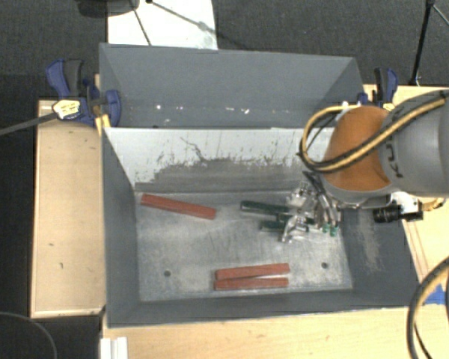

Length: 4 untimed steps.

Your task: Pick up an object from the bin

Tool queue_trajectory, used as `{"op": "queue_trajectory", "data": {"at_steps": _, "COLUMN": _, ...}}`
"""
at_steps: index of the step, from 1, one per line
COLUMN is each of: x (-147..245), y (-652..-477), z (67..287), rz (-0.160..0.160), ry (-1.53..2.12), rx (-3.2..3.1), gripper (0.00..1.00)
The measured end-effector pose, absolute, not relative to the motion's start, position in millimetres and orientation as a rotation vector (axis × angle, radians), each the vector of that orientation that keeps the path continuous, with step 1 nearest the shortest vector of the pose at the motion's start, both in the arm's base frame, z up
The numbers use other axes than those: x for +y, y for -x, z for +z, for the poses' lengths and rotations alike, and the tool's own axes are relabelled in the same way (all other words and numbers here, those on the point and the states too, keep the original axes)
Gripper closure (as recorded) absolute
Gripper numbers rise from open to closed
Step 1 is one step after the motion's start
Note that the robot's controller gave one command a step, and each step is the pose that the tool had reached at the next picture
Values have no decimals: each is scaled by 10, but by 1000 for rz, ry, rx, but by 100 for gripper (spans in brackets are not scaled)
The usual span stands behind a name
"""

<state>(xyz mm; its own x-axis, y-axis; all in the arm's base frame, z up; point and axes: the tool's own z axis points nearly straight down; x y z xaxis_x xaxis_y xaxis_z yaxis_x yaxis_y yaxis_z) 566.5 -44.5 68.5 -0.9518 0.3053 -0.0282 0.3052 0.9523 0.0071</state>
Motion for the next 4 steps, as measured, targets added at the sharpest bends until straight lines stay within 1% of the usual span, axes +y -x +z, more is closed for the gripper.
{"op": "queue_trajectory", "data": {"at_steps": 2, "x": -443, "y": -5654, "z": 731, "rz": 4, "ry": -488, "rx": 3079, "gripper": 100}}
{"op": "queue_trajectory", "data": {"at_steps": 3, "x": -437, "y": -5612, "z": 881, "rz": 2, "ry": -486, "rx": 3096, "gripper": 100}}
{"op": "queue_trajectory", "data": {"at_steps": 4, "x": -438, "y": -5633, "z": 1004, "rz": 2, "ry": -484, "rx": 3097, "gripper": 100}}
